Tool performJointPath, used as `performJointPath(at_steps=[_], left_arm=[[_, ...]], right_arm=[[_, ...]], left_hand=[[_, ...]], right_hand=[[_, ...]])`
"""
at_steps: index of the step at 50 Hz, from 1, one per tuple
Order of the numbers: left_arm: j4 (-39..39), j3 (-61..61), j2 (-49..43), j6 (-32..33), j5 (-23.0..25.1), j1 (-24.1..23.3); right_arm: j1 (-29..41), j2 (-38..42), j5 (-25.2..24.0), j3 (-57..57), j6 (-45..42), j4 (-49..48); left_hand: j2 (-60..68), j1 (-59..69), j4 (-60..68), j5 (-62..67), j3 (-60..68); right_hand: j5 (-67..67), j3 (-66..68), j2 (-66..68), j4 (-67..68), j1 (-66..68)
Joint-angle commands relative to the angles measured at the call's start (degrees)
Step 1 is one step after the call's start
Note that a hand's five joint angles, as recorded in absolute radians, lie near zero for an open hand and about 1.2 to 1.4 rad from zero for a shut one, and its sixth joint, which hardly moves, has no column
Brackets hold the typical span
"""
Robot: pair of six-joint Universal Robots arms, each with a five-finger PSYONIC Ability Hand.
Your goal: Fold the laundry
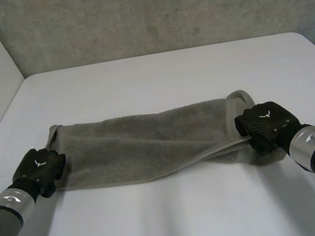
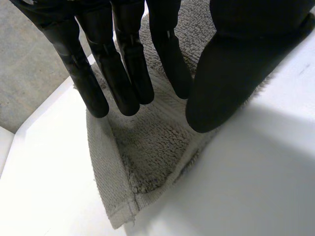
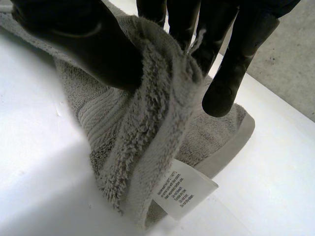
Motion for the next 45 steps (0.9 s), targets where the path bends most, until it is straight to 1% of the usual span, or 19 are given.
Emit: performJointPath(at_steps=[1, 5, 9, 11, 12, 13, 14, 15, 18, 24, 27, 28, 29, 32, 35, 41, 45], left_arm=[[0.9, 0.4, -0.6, -0.1, -0.1, 0.2], [1.9, 0.7, -0.9, -0.2, -0.1, 0.3], [4.6, 0.7, -1.2, -0.4, -0.2, 0.5], [5.0, 0.6, -1.3, -0.3, -0.1, 0.5], [5.0, 0.6, -1.3, -0.3, -0.1, 0.5], [4.8, 0.5, -1.1, -0.1, -0.2, 0.5], [4.8, 0.5, -1.1, -0.1, -0.2, 0.5], [4.4, 0.5, -0.7, 0.0, -0.3, 0.5], [3.1, 0.0, 0.5, -0.1, -0.2, 0.7], [-0.8, -0.1, 2.3, -0.3, 0.0, 1.0], [-2.5, 0.0, 2.2, -0.3, 1.3, 1.4], [-2.9, 0.1, 1.9, -0.4, 2.5, 1.7], [-3.0, 0.2, 1.7, -0.4, 3.7, 1.9], [-2.8, 0.1, 1.0, -0.4, 5.1, 2.0], [-2.8, 0.2, 0.0, -0.2, 5.2, 2.0], [-2.2, 0.7, -1.2, -0.1, 5.2, 2.0], [0.2, 1.4, -2.4, -0.1, 5.1, 2.0]], right_arm=[[0.1, 0.0, 0.0, 0.0, 0.0, 0.0], [0.1, 0.0, -0.1, 0.0, 0.0, 0.0], [0.2, 0.0, -0.1, 0.0, 0.0, 0.0], [0.2, 0.0, -0.1, 0.0, 0.0, 0.0], [0.2, 0.0, -0.1, 0.1, 0.0, 0.0], [0.2, 0.0, -0.1, 0.1, 0.0, 0.0], [0.2, 0.0, -0.1, 0.1, 0.0, 0.0], [0.2, 0.0, -0.1, 0.1, 0.0, 0.0], [0.2, 0.0, -0.1, 0.0, 0.0, 0.0], [0.2, 0.1, -0.1, 0.0, -0.1, 0.0], [0.2, 0.1, -0.1, 0.0, -0.1, 0.0], [0.2, 0.1, -0.1, 0.0, -0.1, 0.0], [0.2, 0.1, -0.1, 0.0, 0.0, 0.0], [0.2, 0.1, -0.1, 0.0, -0.1, 0.0], [0.2, 0.1, -0.1, 0.0, 0.0, 0.0], [0.2, 0.1, -0.1, 0.0, -0.1, 0.0], [0.3, 0.1, -0.1, 0.0, -0.1, 0.0]], left_hand=[[9.2, 9.3, 9.2, 9.5, 9.3], [9.6, 9.6, 9.5, 9.8, 9.6], [10.4, 10.4, 10.4, 10.6, 10.4], [9.1, 9.1, 9.0, 9.3, 9.1], [3.4, 3.4, 3.4, 3.6, 3.4], [-11.8, -11.8, -11.8, -11.6, -11.8], [-12.0, -11.9, -12.0, -11.7, -11.9], [-25.1, -25.1, -25.2, -24.9, -25.1], [-27.9, -27.9, -28.0, -27.7, -27.9], [-27.1, -27.1, -27.1, -26.9, -27.1], [-26.1, -26.1, -26.1, -25.9, -26.1], [-24.8, -24.7, -24.8, -24.5, -24.7], [-22.9, -22.9, -23.0, -22.7, -22.9], [-19.4, -19.4, -19.4, -19.2, -19.3], [-17.0, -17.0, -17.1, -16.8, -17.0], [-17.0, -17.0, -17.0, -16.8, -17.0], [-17.0, -17.0, -17.0, -16.8, -17.0]], right_hand=[[1.0, 3.1, 3.8, 3.4, 3.3], [1.0, 3.1, 3.8, 3.4, 3.3], [1.0, 3.1, 3.8, 3.4, 3.3], [1.0, 3.1, 3.8, 3.4, 3.3], [1.0, 3.1, 3.8, 3.4, 3.3], [1.0, 3.1, 3.8, 3.4, 3.3], [1.0, 3.1, 3.8, 3.4, 3.3], [1.0, 3.1, 3.8, 3.4, 3.3], [1.0, 3.1, 3.8, 3.4, 3.3], [1.0, 3.1, 3.8, 3.4, 3.3], [1.0, 3.1, 3.8, 3.4, 3.3], [1.0, 3.1, 3.8, 3.4, 3.3], [1.0, 3.1, 3.8, 3.4, 3.3], [1.0, 3.1, 3.8, 3.4, 3.3], [1.0, 3.1, 3.8, 3.4, 3.3], [1.0, 3.1, 3.8, 3.4, 3.3], [1.0, 3.1, 3.8, 3.4, 3.3]])
